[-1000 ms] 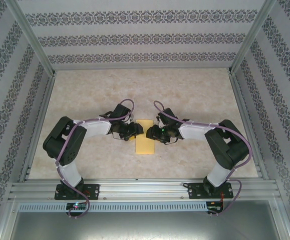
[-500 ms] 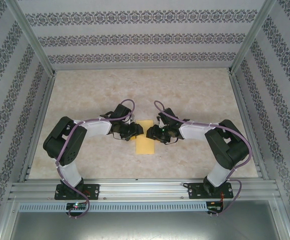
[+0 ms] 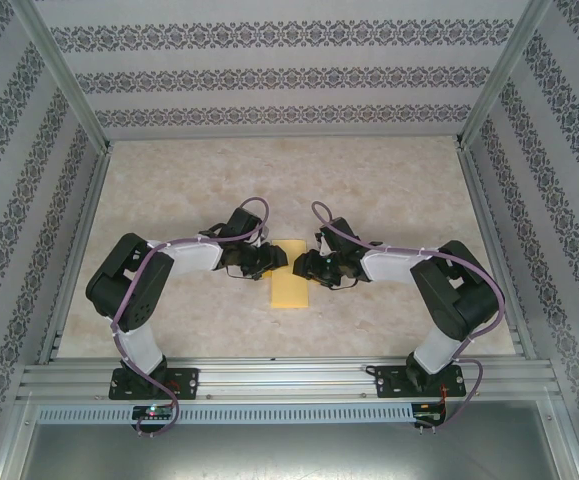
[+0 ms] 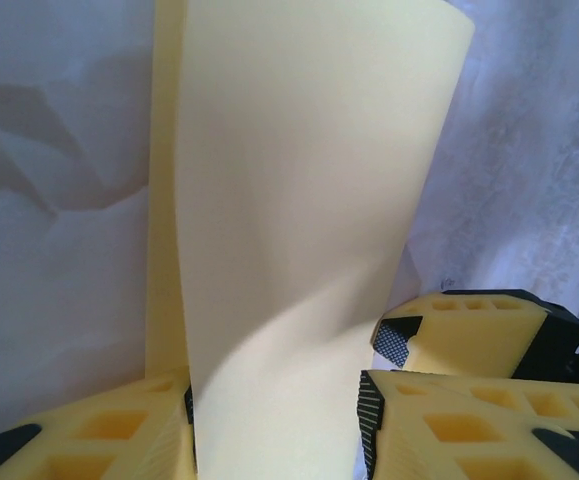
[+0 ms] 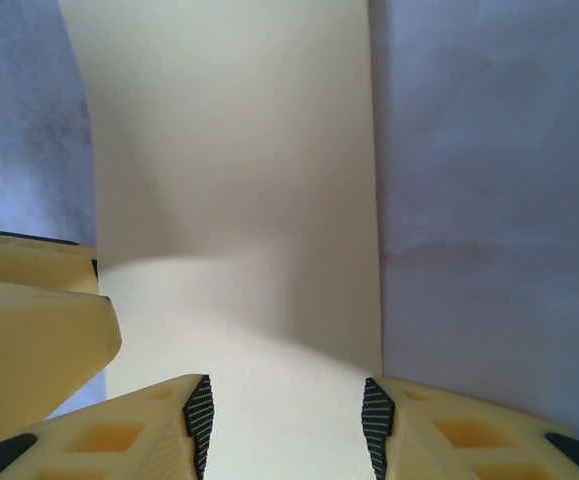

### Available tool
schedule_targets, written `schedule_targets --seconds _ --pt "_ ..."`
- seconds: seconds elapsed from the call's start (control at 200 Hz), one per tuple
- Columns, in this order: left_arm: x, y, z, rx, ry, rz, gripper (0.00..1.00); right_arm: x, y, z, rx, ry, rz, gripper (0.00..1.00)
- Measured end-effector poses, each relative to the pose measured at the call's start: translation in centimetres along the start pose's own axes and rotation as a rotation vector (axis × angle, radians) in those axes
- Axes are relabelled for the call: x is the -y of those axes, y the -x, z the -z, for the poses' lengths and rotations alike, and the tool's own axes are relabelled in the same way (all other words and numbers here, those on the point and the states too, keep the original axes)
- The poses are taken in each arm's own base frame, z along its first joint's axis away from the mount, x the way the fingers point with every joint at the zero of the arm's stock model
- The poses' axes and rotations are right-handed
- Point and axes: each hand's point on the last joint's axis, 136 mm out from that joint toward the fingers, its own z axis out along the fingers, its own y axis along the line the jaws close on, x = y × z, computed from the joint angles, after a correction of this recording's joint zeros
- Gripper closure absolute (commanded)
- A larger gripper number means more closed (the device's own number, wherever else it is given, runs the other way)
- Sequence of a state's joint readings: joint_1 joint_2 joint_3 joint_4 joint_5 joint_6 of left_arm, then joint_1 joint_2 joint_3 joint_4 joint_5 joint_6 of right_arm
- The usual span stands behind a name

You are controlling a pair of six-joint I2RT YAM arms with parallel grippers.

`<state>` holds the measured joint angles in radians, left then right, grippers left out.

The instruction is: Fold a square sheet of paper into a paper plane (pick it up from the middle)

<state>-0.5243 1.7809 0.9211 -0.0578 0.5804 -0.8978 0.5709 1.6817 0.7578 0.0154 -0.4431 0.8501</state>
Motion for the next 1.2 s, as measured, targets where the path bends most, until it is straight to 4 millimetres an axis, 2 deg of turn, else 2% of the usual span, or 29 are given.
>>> schedule_targets --seconds 0.26,0.35,0.46,0.764,0.999,1.099,1.199 --pt "0.3 -0.1 -0.1 -0.002 -0.035 0.022 0.69 0.0 -0.3 0.9 0.041 0.044 0.005 0.46" --pt "0.3 -0.1 -0.1 -0.001 -0.036 0.027 0.78 0.3 -0.4 1.8 0.065 0.031 0.011 0.44" --pt "0.4 -0.1 -0.1 -0.004 -0.039 0.023 0.82 0.2 -0.3 3.2 0.109 0.018 0.028 0.43" --pt "1.8 0.9 0.7 -0.008 -0.048 -0.036 0.93 -1.1 0.1 6.0 0.219 0.026 0.118 0.42" --pt "2.0 1.5 2.0 -0.03 -0.009 -0.101 0.95 -3.4 -1.2 7.0 0.315 0.007 0.307 0.42" --pt "1.5 1.5 2.4 -0.051 0.001 -0.106 1.0 -3.3 -1.6 7.1 0.35 -0.022 0.36 0.42" --pt "1.5 1.3 3.3 -0.074 -0.005 -0.102 1.0 -3.0 -1.3 7.6 0.401 -0.061 0.383 0.42"
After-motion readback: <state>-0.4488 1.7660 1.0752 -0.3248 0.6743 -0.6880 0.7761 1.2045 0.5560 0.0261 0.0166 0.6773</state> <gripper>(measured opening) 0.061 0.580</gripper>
